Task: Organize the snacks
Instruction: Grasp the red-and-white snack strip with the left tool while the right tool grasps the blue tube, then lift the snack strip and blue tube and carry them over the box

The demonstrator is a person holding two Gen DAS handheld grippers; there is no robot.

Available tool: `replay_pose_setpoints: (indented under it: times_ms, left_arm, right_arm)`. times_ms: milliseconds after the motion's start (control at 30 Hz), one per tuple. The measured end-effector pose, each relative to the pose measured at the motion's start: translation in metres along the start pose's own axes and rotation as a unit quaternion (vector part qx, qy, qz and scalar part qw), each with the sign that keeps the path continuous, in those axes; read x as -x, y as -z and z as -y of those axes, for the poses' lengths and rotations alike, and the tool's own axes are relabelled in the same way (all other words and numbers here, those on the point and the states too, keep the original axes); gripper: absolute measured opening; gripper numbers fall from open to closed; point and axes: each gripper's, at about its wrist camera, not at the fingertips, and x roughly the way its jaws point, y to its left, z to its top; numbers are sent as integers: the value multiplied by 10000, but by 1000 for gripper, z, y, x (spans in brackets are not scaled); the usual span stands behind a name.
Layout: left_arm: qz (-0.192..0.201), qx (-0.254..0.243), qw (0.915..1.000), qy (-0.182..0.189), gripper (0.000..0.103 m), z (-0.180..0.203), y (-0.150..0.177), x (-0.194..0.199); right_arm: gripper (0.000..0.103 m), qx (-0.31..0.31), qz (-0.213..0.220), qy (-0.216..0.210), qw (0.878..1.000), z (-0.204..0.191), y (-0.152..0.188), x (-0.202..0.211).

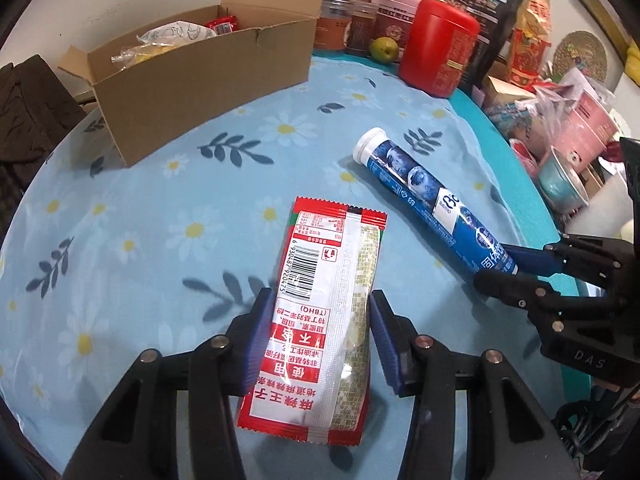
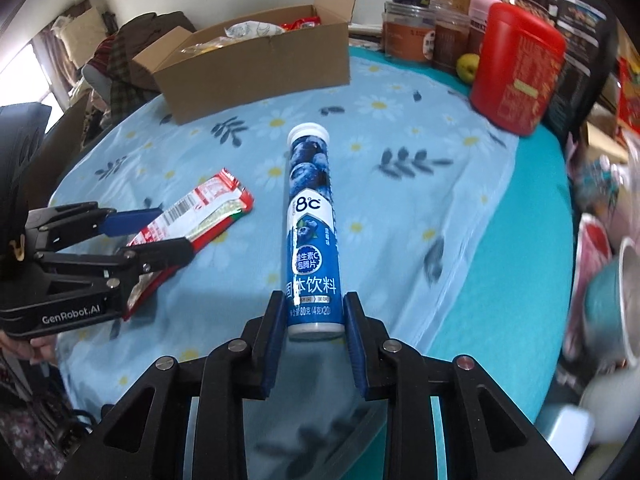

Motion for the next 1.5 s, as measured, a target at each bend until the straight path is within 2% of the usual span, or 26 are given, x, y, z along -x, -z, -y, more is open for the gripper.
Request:
replay_pose_setpoints:
  times_ms: [267,433,533,600,667,733,833,900,1200,1500]
  left_arm:
    - [-76,-217,9997,26,49,10,18,8]
    - [-64,-513,9987,3,69,22,17,2]
    - [8,-704,9974,-176,69,27,17,-2]
    - [129,-649,9977,-163,67,25,17,-2]
    - [255,-654,9972,-253,53,24,17,-1]
    - [287,-579,9977,-198,46,20,16,-1]
    - [305,-429,9986,-51,45,14,15,1]
    - [304,-322,9990,20,45,12,14,3]
    - [467,13,9987,192,44,0,19,24]
    - [905,25,9958,140,44,-2,16,63]
  right_arm:
    - [28,109,-121,-107,9998,-17,24,14]
    - [30,190,-123,43,9997,-21,17,11]
    - [39,304,-73,124,9994,-23,9,7]
    - [39,331,-63,113,9994,-22,3,4]
    - [39,341,-92,67,9994,-21,-2,-2]
    - [39,316,-148,5,9994,-21,-5,-7]
    - [39,302,-167,-65,9994,-21,-7,-15]
    - [29,406,-101,48,9991,-25,-6,-15]
    - [28,198,171,-179,9995,-32,3,2]
    - [28,331,505,-363,9975,-49,3,34]
